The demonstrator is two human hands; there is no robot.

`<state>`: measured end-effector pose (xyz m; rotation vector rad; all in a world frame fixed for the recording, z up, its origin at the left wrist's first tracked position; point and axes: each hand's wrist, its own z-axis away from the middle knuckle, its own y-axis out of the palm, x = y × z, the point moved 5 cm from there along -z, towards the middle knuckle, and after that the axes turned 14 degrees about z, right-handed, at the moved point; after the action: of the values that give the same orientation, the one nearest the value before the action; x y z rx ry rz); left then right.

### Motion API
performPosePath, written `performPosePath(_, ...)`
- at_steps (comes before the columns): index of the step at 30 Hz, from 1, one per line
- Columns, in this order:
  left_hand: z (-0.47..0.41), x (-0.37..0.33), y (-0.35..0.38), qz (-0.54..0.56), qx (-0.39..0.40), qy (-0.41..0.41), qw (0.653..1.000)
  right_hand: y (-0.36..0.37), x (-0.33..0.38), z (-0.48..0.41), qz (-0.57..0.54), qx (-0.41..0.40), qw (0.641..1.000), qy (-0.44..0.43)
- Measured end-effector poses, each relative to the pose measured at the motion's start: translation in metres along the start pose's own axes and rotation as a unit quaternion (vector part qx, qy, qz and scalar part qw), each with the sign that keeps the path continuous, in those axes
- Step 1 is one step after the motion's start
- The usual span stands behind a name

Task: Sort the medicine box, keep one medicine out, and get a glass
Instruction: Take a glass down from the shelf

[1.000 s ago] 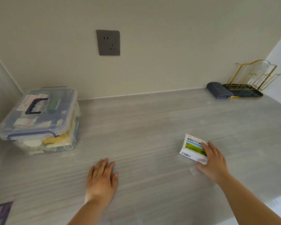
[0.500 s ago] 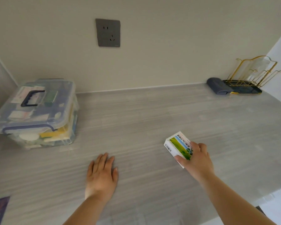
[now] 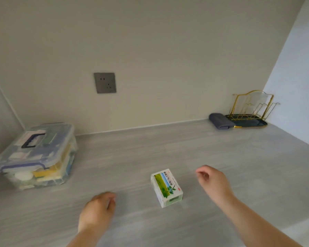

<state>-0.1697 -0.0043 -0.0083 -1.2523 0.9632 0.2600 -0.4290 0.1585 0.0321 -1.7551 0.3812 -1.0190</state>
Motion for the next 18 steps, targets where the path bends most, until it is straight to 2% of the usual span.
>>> performPosePath(3, 0.012, -0.073, 0.003, 0.058, -0.088, 0.049, 0.993, -0.057, -0.016, -0.009, -0.077, -0.024, 0.996, -0.045)
performPosePath(7, 0.022, -0.196, 0.002, 0.148, -0.195, 0.167, 0.955, -0.154, -0.044, -0.038, -0.140, -0.057, 0.983, -0.104)
performPosePath(12, 0.021, -0.323, -0.012, 0.192, -0.225, 0.301, 0.907, -0.261, -0.057, -0.076, -0.184, -0.117, 0.960, -0.176)
performPosePath(15, 0.016, -0.364, -0.029, 0.181, -0.267, 0.331, 0.887, -0.298, -0.051, -0.096, -0.204, -0.123, 0.953, -0.189)
performPosePath(18, 0.004, -0.393, -0.056, 0.137, -0.298, 0.317, 0.890, -0.328, -0.037, -0.116, -0.218, -0.134, 0.943, -0.210)
